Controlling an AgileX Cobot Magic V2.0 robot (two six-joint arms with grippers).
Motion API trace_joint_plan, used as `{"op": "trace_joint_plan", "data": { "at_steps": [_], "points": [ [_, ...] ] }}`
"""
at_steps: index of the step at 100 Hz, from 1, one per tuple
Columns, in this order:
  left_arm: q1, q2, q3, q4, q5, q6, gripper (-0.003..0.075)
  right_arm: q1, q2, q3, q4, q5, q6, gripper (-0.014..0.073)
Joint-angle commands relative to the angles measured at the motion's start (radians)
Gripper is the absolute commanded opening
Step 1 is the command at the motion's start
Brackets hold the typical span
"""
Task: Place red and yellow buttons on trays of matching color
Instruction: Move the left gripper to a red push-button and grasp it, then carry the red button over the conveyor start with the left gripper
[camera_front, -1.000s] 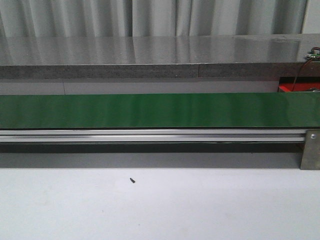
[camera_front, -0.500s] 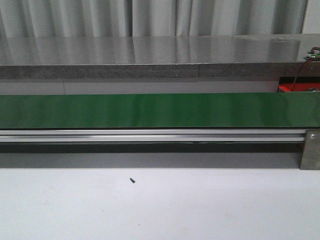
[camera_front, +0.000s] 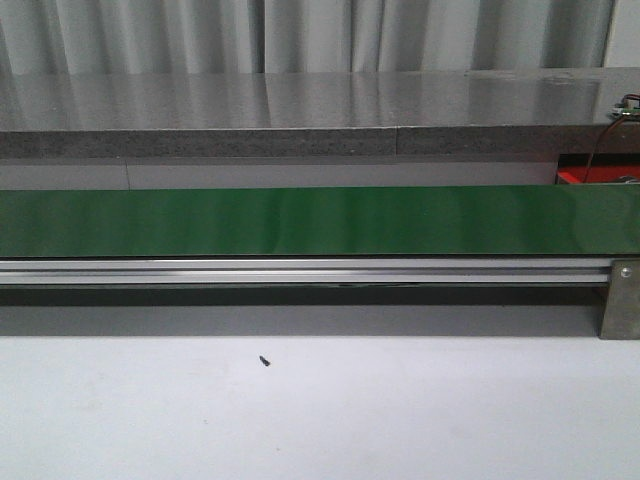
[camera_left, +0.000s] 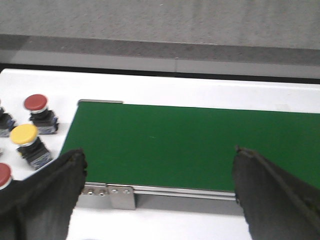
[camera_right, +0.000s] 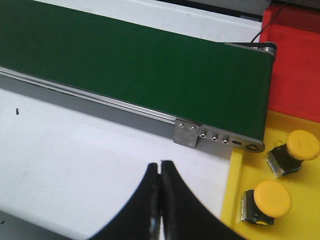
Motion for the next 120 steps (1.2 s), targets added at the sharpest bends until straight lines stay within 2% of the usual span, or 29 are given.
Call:
{"op": "trace_joint_plan", "data": {
  "at_steps": [1,52,82,120],
  "points": [
    [0.088,0.097,-0.113,-0.01,0.0,-0.012,0.0586,0.0,-0.001,-0.025,0.016,-0.053,-0.007,-0.0061],
    [0.351,0.642,-0.404,-0.006,0.074,-0.012,0.0586,0.0,-0.001,-0.025,0.016,-0.052,-0.007,-0.0061],
    [0.397,0.854,-0.498,0.074,0.068,-0.012,0.0586,0.0,-0.001,-0.025,0.016,-0.052,-0.007,-0.0061],
    [0.414,1.019,-0.595,0.143,0.065,-0.012,0.0586,0.0,-0.001,-0.025,0.016,-0.052,-0.007,-0.0061]
  ]
}}
